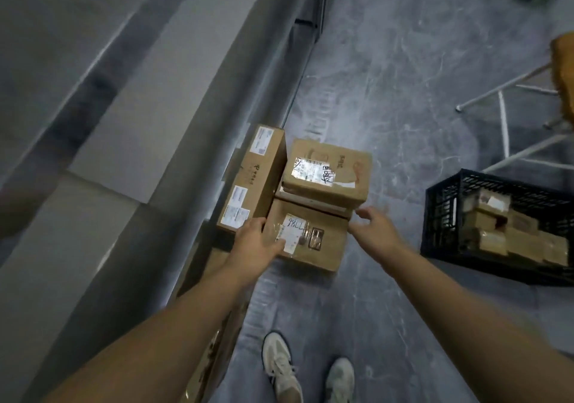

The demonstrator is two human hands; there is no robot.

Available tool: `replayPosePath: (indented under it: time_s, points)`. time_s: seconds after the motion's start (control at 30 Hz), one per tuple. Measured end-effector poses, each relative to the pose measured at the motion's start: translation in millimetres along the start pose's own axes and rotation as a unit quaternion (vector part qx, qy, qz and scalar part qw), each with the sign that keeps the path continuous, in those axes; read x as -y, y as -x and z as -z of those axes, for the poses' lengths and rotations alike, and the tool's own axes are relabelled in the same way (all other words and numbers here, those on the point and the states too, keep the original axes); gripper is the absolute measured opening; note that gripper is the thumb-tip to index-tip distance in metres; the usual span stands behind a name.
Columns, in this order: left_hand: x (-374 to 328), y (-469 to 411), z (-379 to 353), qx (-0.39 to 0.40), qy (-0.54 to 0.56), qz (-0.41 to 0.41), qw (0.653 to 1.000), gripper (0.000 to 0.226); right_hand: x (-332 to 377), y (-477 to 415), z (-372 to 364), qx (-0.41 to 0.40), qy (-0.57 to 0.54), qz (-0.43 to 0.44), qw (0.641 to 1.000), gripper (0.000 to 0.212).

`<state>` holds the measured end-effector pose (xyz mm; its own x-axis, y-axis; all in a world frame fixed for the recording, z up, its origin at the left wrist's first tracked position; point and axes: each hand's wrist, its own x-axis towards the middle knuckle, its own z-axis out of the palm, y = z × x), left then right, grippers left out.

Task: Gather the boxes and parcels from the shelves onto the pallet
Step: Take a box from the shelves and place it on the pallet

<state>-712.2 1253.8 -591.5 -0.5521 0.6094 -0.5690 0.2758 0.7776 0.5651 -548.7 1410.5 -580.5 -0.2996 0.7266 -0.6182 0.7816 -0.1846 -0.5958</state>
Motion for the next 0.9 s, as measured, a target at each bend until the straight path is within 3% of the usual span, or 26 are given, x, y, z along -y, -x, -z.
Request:
replayPosePath:
  time_s: [0.1,0.23,0.33,0.47,0.63,0.73,0.9]
  points:
    - [47.8,-57.6,-46.7,0.013,0.011,0.028,0.999,0.059,-42.8,-62.8,-48.9,0.031,-0.080,-0.082,0.993,0.046]
    - [111.5,-119.1,-109.3,0.046,0.008,0.041,0.998,0.049,-116.3,-127.8,-107.7,0.037,-0.087,-0.164,0.982,0.058]
    - [143.1,-169.0,-143.9,0.019,-0.007,0.055,0.998,0.048,-163.7,-173.8,-134.8,0.012,-0.069,-0.193,0.979,0.076]
    - [163.6,-219.2,-182.8,-0.037,-0.031,0.085,0.995,0.046,-203.6,-220.3,-161.0,-0.021,-0.144,-0.272,0.951,0.098]
    - [176.5,-245.7,-215.8,-0.113,0.032,0.176,0.977,0.057,-229.3,-255.4,-186.2,-0.037,-0.139,-0.262,0.954,0.092]
    - [177.8,-249.9,-220.3,-0.126,0.092,0.233,0.960,0.044,-233.8,-261.1,-187.3,-0.054,-0.092,-0.282,0.953,0.100]
    - [168.0,-212.6,-207.8,-0.121,0.197,0.224,0.947,0.019,-226.0,-237.8,-167.7,-0.052,-0.052,-0.303,0.950,0.112]
